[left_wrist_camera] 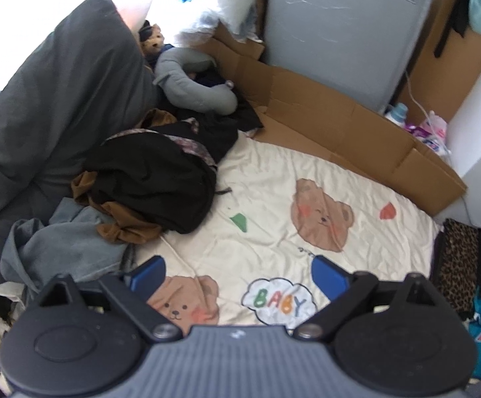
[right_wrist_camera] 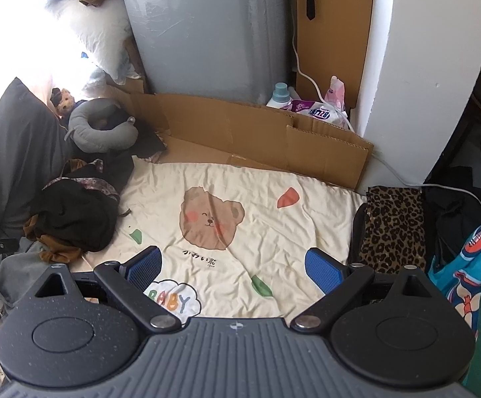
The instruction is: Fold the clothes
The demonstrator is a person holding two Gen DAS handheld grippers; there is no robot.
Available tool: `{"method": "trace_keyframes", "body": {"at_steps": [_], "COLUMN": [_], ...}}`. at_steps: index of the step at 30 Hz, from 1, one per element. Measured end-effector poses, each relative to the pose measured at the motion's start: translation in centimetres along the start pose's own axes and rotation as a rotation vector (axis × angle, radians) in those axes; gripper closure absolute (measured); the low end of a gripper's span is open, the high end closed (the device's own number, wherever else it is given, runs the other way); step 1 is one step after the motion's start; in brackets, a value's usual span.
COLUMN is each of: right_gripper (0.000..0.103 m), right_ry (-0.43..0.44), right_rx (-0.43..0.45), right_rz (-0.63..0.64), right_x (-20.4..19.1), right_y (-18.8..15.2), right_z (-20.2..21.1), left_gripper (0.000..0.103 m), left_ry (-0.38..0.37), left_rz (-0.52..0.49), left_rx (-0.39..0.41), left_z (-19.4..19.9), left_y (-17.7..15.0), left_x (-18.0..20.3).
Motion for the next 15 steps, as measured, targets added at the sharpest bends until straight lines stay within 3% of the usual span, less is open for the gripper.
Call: {"method": "trace_keyframes", "body": {"at_steps": [10,15], "right_gripper": [0.006,0.006], "right_ry": [-0.016,-0.022], "right_rx": [-0.020,-0.022], "right_rz": [0.000,0.012], "right_x": [-0.2,-0.6], "right_y": [1.5,2.5], "right_z": [-3.1,-4.5], "left_gripper": [0.011,0.006], "left_ry": [0.033,0.064], "left_rz": [0.049,0.084], "left_rx": [-0.010,-0.020], "left_z": [-2.2,-3.8], "left_y": [1.5,2.3], "left_x": [-3.0,-5.0]}}
Point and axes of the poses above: each gripper's, at about its wrist camera, not at the fingertips, and z roughly against the way its jaws point, x to its right, y to its top, the point moved 9 cm from there along -z, roughly the way its jaws point, and after that the axes turned 8 degrees about -z, right-handed, at the moved point
